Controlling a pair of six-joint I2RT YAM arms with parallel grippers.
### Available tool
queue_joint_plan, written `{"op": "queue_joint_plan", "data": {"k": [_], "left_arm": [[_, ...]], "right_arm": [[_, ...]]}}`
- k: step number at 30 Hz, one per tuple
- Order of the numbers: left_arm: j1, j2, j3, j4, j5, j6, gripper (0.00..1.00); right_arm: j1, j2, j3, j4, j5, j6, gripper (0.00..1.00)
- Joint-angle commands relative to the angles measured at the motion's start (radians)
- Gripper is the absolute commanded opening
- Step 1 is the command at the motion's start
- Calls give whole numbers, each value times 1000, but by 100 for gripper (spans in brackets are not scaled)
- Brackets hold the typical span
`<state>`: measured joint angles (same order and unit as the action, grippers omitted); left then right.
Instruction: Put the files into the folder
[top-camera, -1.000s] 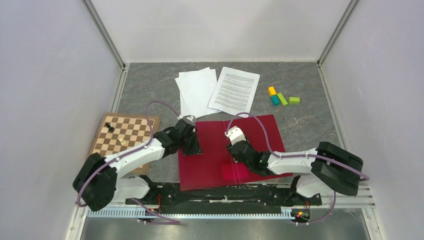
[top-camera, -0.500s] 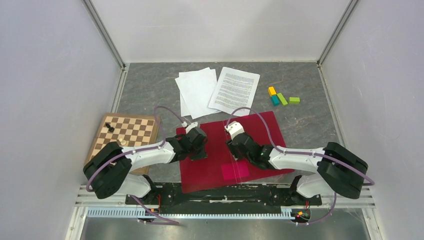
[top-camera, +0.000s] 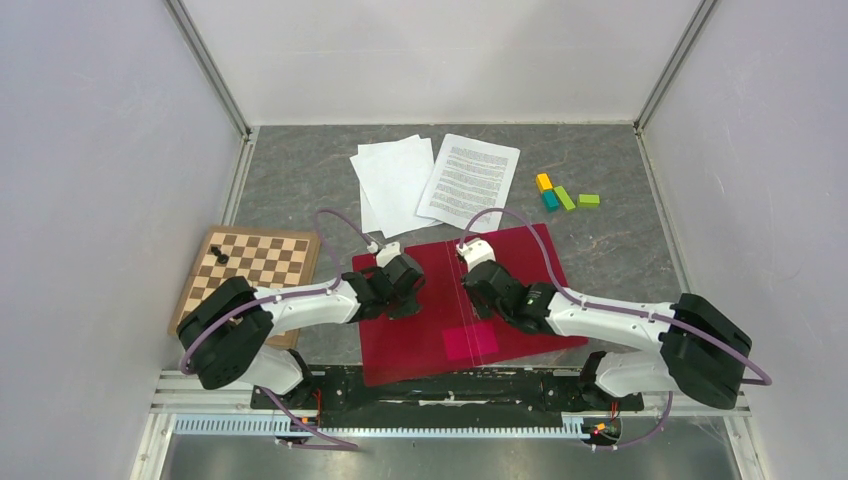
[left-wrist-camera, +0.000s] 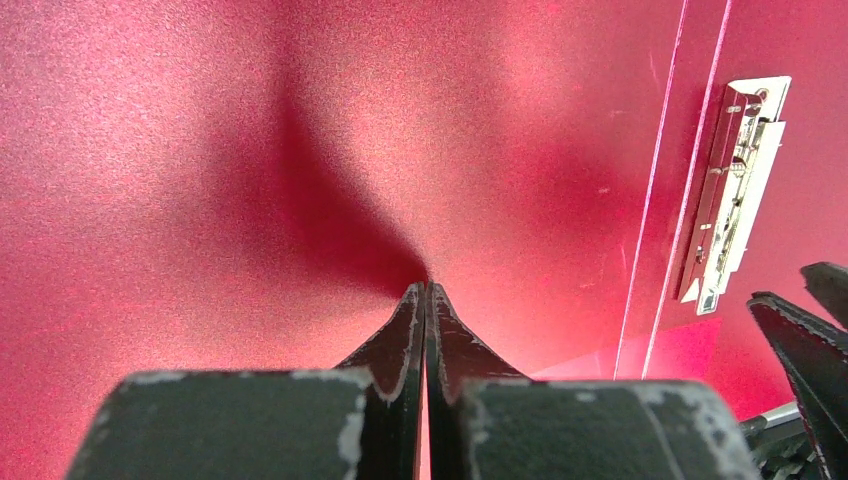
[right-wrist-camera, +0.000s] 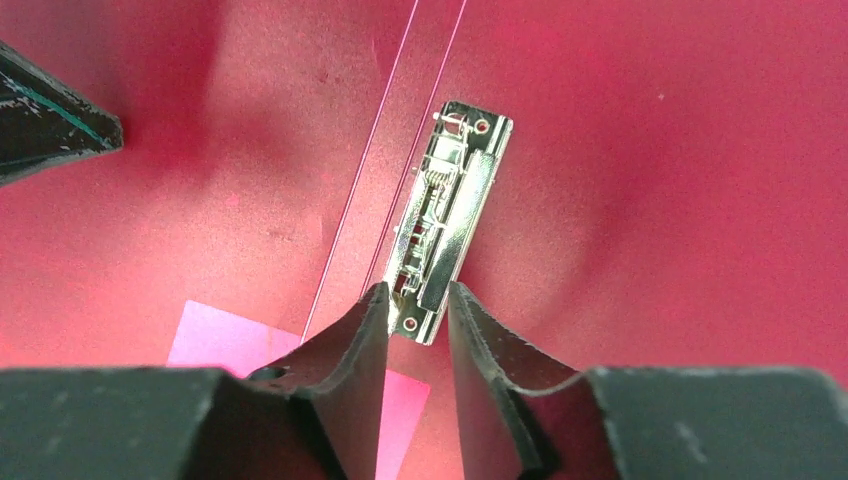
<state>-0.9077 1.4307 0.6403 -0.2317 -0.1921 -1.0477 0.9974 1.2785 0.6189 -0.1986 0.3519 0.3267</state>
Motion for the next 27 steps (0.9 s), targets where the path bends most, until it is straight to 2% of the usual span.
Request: {"op": "queue_joint_plan", "data": {"k": [1, 15, 27], "left_arm": [[-7, 7, -1, -69, -68, -28, 2], [-6, 3, -11, -83, -92, -16, 2], [-7, 12, -6, -103, -113, -11, 2]], "right_arm": [[0, 20, 3, -15, -15, 52, 29], [19, 50, -5, -1, -55, 76, 20], [41, 86, -1, -31, -9, 86, 17]]}}
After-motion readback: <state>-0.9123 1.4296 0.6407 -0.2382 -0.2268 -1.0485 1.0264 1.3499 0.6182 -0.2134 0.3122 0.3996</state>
